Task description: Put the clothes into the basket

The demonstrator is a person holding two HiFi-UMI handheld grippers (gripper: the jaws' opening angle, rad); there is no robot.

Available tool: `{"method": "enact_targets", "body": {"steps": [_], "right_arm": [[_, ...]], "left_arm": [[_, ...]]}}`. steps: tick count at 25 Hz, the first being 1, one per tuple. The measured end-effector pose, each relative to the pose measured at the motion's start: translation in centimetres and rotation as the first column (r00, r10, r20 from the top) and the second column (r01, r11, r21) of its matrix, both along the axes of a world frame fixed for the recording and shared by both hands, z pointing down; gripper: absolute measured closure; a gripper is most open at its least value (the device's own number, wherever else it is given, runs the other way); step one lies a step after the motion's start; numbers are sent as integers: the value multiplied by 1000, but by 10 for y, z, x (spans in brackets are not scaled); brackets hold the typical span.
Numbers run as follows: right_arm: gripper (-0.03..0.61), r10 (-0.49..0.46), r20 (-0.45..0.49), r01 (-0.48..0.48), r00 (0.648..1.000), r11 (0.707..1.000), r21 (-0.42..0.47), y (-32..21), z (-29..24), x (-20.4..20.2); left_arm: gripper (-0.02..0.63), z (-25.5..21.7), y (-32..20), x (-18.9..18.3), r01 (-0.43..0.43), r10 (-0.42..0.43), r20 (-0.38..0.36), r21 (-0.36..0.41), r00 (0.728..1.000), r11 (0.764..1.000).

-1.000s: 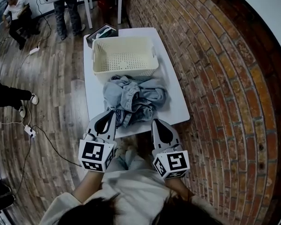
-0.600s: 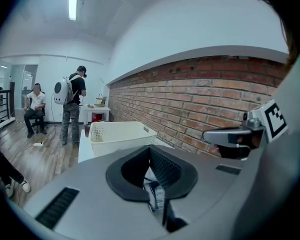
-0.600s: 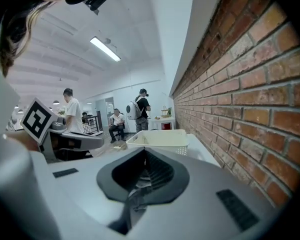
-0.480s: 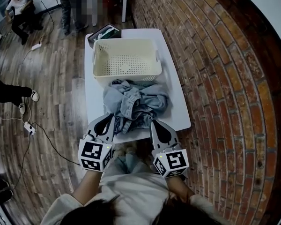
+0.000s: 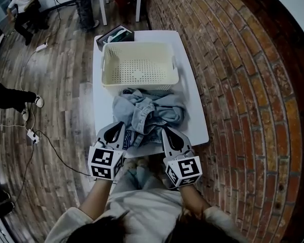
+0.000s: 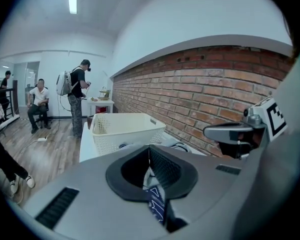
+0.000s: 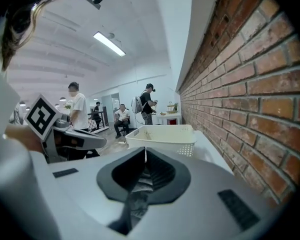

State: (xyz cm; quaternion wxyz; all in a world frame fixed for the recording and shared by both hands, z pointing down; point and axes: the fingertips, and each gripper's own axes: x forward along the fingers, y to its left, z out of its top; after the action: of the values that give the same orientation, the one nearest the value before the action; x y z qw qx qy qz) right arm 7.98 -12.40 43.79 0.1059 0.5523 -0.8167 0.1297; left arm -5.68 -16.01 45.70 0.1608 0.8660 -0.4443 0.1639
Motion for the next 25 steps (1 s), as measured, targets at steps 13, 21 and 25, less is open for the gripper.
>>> {"method": "enact_targets", "body": {"steps": [13, 21, 25], "right_arm": [[351, -1, -1, 1, 1000, 999, -44, -23, 23, 15], [196, 15, 25, -12, 1000, 992, -122, -33, 47, 33], [112, 18, 8, -16, 1000, 987, -159, -41, 61, 49]], "left_arm": [[426, 36, -17, 3, -33, 31, -13, -146, 999, 989], [246, 53, -25, -2, 0, 1, 9, -160, 1000, 987], [160, 65, -29, -1, -12, 7, -29, -205, 1000, 979]]}}
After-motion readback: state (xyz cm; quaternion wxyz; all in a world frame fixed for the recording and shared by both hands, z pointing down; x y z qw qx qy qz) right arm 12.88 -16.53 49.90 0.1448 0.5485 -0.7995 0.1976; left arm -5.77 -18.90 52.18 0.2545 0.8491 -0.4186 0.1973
